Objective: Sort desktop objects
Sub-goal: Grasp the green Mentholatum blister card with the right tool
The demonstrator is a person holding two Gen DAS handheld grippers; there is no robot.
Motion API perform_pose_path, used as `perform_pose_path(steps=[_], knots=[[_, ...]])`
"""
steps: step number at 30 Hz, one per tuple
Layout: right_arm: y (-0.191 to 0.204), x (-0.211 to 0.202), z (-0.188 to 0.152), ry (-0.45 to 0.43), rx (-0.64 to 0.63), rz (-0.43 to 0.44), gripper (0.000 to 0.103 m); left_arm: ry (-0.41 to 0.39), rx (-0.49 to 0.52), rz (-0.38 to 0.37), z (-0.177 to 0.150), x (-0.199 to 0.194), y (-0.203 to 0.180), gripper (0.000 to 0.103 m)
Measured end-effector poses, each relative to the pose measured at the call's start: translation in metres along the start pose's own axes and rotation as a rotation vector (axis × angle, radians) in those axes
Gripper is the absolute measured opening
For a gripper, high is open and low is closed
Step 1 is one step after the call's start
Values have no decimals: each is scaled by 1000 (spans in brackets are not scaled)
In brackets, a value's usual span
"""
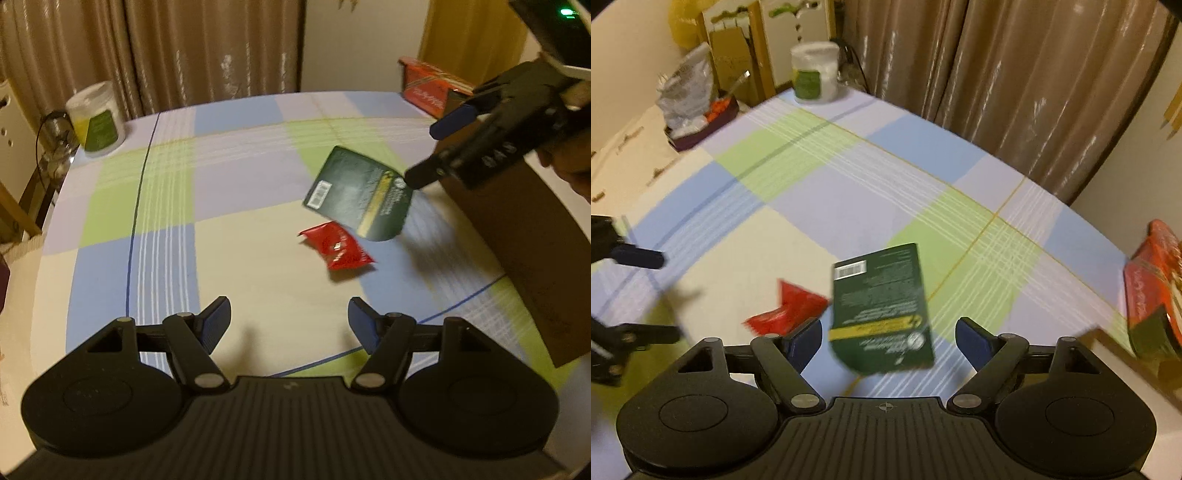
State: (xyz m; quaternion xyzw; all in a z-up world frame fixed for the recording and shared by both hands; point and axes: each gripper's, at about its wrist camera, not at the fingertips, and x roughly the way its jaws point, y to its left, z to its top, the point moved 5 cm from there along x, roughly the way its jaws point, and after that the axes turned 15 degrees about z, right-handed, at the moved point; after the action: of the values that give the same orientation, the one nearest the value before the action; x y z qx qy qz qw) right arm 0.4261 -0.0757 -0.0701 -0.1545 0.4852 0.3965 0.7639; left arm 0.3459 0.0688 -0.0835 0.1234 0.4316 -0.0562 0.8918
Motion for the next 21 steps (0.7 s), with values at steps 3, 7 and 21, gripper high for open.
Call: perform_pose_path(steps=[3,7,21], knots=[[-20,19,6,27,29,28,83,21,-21,5,-2,11,6,66],[-37,43,7,73,56,74,83,47,-36,3,-4,23,9,66],[-21,21,-5,51,29,75,17,58,-48,-12,-7,27,3,69]])
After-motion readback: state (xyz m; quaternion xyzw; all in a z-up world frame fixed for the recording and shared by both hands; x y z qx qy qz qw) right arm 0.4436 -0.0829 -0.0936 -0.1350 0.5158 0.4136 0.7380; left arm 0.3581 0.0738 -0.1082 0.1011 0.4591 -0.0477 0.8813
